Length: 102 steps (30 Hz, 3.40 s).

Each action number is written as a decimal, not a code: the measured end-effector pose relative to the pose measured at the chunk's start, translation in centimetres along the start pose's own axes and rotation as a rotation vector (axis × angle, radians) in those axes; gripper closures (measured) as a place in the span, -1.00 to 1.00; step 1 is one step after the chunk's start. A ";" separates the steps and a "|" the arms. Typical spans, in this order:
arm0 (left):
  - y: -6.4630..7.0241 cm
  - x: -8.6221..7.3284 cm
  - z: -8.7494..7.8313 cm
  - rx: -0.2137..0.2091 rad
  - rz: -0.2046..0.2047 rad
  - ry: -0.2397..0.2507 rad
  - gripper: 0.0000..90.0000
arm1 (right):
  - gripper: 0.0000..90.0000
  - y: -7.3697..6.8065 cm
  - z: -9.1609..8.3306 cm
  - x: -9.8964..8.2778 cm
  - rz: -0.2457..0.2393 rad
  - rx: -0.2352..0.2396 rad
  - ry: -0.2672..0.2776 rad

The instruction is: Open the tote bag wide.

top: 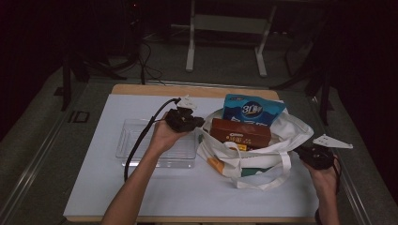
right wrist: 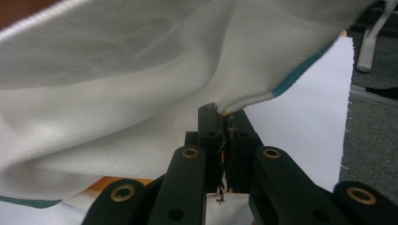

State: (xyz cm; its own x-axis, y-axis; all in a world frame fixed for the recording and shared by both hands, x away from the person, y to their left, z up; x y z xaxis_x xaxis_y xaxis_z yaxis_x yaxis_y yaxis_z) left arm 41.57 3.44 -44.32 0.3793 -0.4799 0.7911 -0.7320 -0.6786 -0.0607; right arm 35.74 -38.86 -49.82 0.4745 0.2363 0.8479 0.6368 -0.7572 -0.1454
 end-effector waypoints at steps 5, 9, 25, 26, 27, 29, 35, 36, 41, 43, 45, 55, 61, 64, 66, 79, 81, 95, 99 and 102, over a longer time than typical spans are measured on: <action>-0.2 -0.6 1.0 0.008 -0.008 -0.035 0.87 | 0.93 0.2 0.7 -0.3 0.006 0.002 -0.020; -0.2 -0.9 1.5 0.012 -0.003 -0.053 0.87 | 0.93 0.2 1.4 -0.7 0.016 0.005 -0.038; 0.3 -2.1 3.2 0.047 0.022 -0.117 0.88 | 0.95 0.3 2.5 -1.8 0.019 -0.005 -0.092; 0.3 -2.2 3.4 0.049 0.024 -0.122 0.88 | 0.95 0.3 2.5 -1.8 0.022 -0.006 -0.096; 0.3 -2.2 3.5 0.051 0.026 -0.127 0.88 | 0.96 0.3 2.6 -1.9 0.027 -0.008 -0.098; 0.4 -2.3 3.6 0.051 0.024 -0.127 0.88 | 0.96 0.4 2.7 -2.0 0.031 -0.010 -0.106; 0.6 -2.7 4.2 0.053 0.021 -0.140 0.88 | 0.96 0.4 3.2 -2.6 0.044 -0.020 -0.120; 0.7 -2.7 4.3 0.054 0.017 -0.139 0.88 | 0.96 0.4 3.2 -2.6 0.046 -0.022 -0.119; 0.8 -2.7 3.8 0.059 0.017 -0.131 0.86 | 0.92 0.1 2.6 -2.1 0.048 -0.036 -0.103; 0.9 -2.7 3.7 0.059 0.025 -0.134 0.82 | 0.85 0.2 2.3 -1.9 0.056 -0.041 -0.088; 1.0 -2.7 3.6 0.059 0.027 -0.134 0.79 | 0.75 0.2 1.8 -1.6 0.052 -0.051 -0.083; 0.6 -2.6 2.7 0.047 -0.014 -0.101 0.50 | 0.26 0.3 -1.2 -1.0 0.087 -0.095 -0.002; 0.5 -2.4 2.2 0.043 -0.024 -0.084 0.38 | 0.09 -0.2 -3.1 -0.2 0.087 -0.099 0.056; 0.5 -2.4 2.1 0.041 -0.024 -0.080 0.35 | 0.00 -0.6 -3.7 0.2 0.081 -0.088 0.071; 0.6 -2.4 2.1 0.043 -0.023 -0.079 0.34 | -0.05 -0.9 -3.9 0.5 0.082 -0.081 0.080; 1.2 -2.2 2.3 0.020 -0.009 -0.074 0.24 | -0.56 -1.6 -4.9 3.3 0.107 -0.044 0.205; 1.2 -2.2 2.4 0.023 -0.007 -0.075 0.25 | -0.56 -1.6 -4.8 3.9 0.119 -0.037 0.232; 1.5 -2.6 3.1 0.046 0.031 -0.114 0.24 | -0.25 -0.8 0.0 2.3 0.140 -0.138 0.050; 1.5 -2.7 3.2 0.055 0.036 -0.124 0.24 | -0.18 -0.6 1.4 1.0 0.169 -0.122 0.027; 1.5 -2.9 3.3 0.059 0.036 -0.124 0.24 | -0.15 -0.6 1.8 0.6 0.174 -0.126 0.018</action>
State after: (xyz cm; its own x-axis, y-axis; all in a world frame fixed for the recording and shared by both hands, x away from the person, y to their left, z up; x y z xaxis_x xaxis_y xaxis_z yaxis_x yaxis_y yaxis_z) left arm 41.26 1.92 -48.70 0.4227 -0.5673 0.7067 -0.7135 -0.6892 -0.1265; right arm 36.73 -37.19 -50.09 0.5592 0.0858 0.8246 0.4651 -0.8558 -0.2264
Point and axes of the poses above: each handheld gripper's, and its own axes: z roughly forward along the jaws, x roughly out of its top, y roughly to its right, the point moved 4 cm from there along z, roughly forward along the jaws, and after that the axes turned 11 degrees about x, right-handed, at the moved point
